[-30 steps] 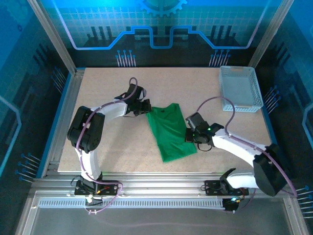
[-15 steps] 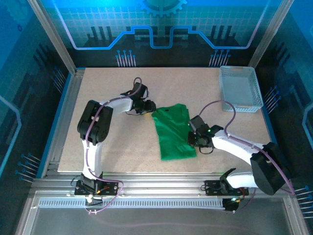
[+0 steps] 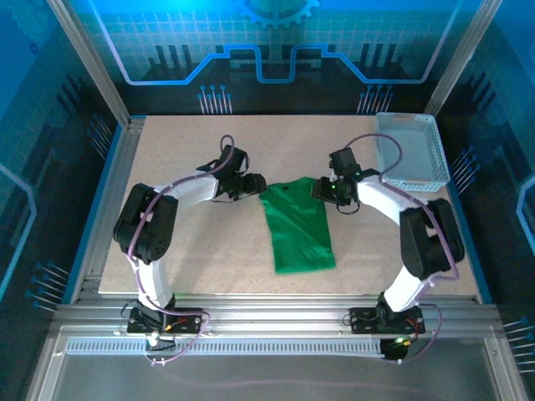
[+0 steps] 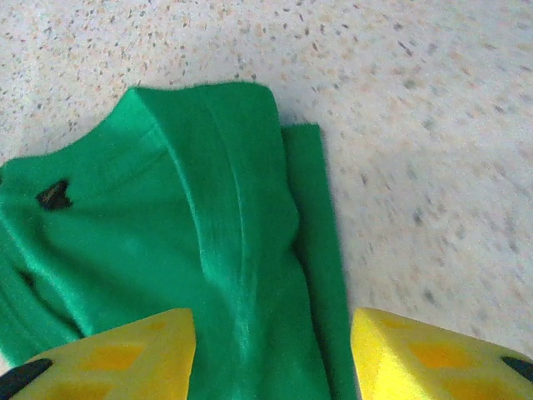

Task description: Fold the inside-out t-shirt

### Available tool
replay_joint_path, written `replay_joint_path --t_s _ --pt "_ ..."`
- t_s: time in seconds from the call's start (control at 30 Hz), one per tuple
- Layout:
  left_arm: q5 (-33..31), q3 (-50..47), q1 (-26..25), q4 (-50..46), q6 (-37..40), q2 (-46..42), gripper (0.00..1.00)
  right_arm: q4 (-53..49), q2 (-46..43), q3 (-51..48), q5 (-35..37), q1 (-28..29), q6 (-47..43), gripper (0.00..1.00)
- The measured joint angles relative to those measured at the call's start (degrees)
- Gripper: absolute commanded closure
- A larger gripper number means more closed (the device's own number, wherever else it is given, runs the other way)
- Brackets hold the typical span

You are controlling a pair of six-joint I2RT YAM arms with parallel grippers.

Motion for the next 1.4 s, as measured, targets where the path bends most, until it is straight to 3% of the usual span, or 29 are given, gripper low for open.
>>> replay_joint_path --t_s 0.17,0.5,0.53,0.7,0.87,1.17,1.4 --pt "0.3 -1.7 -2.6 1.5 -1.7 0.0 0.43 0.2 7.0 4.9 -0.8 -0.2 -1.6 0.47" --pt "0.3 -3.4 -3.2 3.9 -4.1 0.1 0.42 -1.6 12.1 8.2 -0.1 -0.5 -2.5 0.46" --pt "0.3 -3.4 -3.2 3.9 -4.1 0.1 0.43 -1.7 12.7 8.5 -0.1 -0.5 -2.5 0.47" --pt "-0.4 -3.4 -3.5 3.6 -4.1 0.1 0.44 -2.7 13.7 9.6 0.5 -0.8 -2.2 0.73" --pt "-1.6 -3.4 -5.0 2.9 -4.0 0.3 0.44 -2.9 13.8 9.7 0.9 -1.3 -2.0 0.88" --pt "-2.3 -1.5 -6.6 1.8 -4.1 2.9 0.47 -1.7 13.8 9.4 0.5 -1.3 -1.6 0.98" --pt "-2.6 4.2 -6.8 -1.4 -4.1 7.3 0.55 0.2 13.8 8.7 -0.3 -1.2 -1.4 1.00"
